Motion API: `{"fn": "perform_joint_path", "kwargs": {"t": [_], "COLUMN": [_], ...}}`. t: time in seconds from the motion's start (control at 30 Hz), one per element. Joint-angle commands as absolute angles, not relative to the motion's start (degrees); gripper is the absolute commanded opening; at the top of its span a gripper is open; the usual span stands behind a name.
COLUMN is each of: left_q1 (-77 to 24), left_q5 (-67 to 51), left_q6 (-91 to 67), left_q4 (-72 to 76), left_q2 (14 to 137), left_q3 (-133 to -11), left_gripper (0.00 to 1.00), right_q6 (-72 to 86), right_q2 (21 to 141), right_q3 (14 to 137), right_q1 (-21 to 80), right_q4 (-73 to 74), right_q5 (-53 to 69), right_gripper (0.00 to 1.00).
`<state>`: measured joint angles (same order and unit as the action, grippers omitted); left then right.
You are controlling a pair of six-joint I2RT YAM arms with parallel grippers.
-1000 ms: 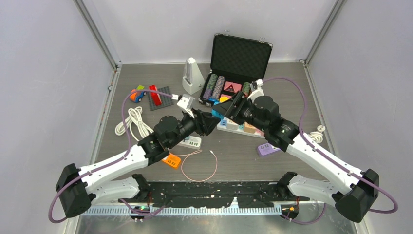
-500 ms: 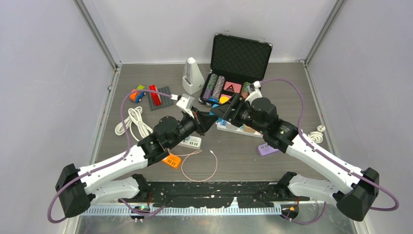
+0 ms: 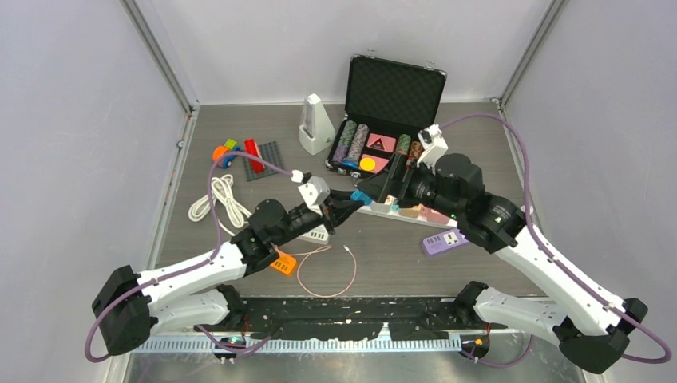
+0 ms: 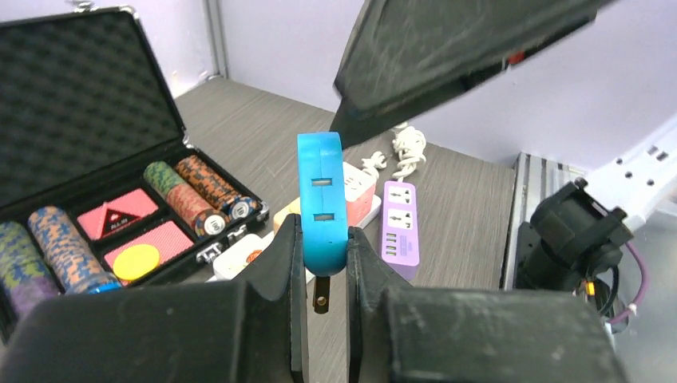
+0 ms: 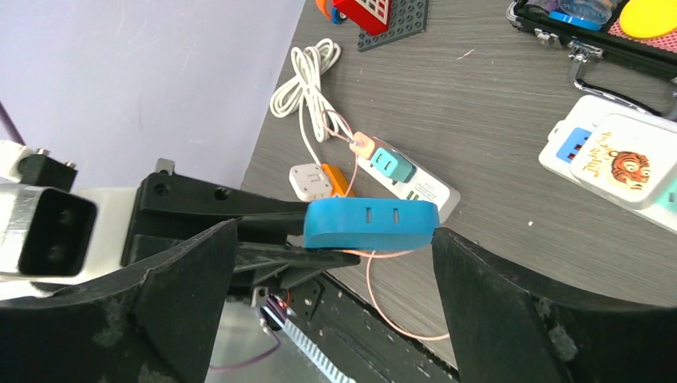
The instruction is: Insert the plug
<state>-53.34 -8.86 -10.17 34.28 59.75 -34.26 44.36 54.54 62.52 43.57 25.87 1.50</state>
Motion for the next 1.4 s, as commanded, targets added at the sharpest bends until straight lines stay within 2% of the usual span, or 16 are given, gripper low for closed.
{"fn": "perform_joint_path", "kwargs": {"t": [0.0,0.13,0.33,0.77,0.9,1.07,1.27,1.33,1.37], "left_q1": [-53.2,-53.2,-54.1,-55.3,-55.3,-55.3,-55.3,-55.4,-55.4], "left_q5": [-15.8,-19.3,-22.9,-25.3,-26.5,-27.4,-28.0,-27.2,-25.9], "left_q6": [-0.4,4.9,4.9,5.9,6.5,6.9,7.1,6.7,6.0], "left_q4": [44.7,46.0,51.1,52.8,53.0,52.9,52.9,52.9,52.9], "left_q2": [59.7,60.0,61.3,62.0,61.5,61.2,61.4,61.5,61.6], "left_q3": [-32.3,-31.6,-30.7,-30.1,-29.6,-29.4,-29.0,-29.1,-29.1], "left_gripper": [0.0,0.0,0.0,0.0,0.0,0.0,0.0,0.0,0.08], "right_q6": [37.2,37.8,33.9,34.2,34.5,35.1,35.9,35.7,35.4], "right_q2": [53.3,53.4,54.9,57.7,58.6,59.4,59.6,60.1,60.2], "right_q3": [68.4,71.2,72.3,72.1,72.3,72.2,71.4,71.8,72.0], "right_q1": [43.9,43.9,43.8,43.8,43.3,42.7,41.3,41.1,41.0], "right_q4": [37.7,44.3,48.0,47.3,47.1,47.1,47.7,48.4,49.1], "right_q5": [3.8,2.4,1.9,8.7,11.6,14.2,15.3,16.2,16.1], "right_gripper": [0.95,0.95,0.95,0.95,0.98,0.76,0.69,0.58,0.51]}}
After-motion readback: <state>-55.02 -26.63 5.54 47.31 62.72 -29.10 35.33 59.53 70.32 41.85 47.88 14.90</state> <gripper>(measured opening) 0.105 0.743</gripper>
